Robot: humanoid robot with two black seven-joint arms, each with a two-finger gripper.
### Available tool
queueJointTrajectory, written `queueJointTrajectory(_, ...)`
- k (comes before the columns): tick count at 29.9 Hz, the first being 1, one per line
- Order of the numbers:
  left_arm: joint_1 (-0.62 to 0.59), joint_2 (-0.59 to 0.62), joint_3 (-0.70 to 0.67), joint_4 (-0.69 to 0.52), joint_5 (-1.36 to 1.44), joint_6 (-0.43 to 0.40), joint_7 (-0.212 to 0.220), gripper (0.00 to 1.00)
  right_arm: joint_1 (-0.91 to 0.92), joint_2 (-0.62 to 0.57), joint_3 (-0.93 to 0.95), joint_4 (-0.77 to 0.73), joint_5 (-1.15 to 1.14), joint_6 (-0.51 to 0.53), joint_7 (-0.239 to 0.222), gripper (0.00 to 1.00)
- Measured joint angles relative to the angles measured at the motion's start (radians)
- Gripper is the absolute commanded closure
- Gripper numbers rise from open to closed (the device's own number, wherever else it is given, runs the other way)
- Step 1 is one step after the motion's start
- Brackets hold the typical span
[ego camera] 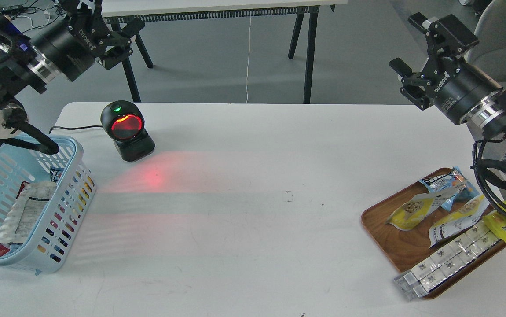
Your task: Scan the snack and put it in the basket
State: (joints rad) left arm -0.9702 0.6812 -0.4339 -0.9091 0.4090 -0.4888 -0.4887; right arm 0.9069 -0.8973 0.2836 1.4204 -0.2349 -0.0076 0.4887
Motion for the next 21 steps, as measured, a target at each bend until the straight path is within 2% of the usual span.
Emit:
queueJointTrajectory(10,0.003,0.003,0.007,0.003,-0.004,0.000,0.000,0.00,-0.002,0.010,0.002,-0.002,-0.001,0.000,0.000,0.01)
queueJointTrajectory(15,0.010,-0.014,0.008,0.048,0.002,0.000,0.000,0.00,-0.001,0.011,-0.002,0.002,-0.008,0.002,0.000,0.01)
queueJointTrajectory(21,0.011,-0.065,0.015,0.073,0.026,0.000,0.000,0.00,0.015,-0.011,-0.045,0.007,-0.275,0.002,0.000,0.01)
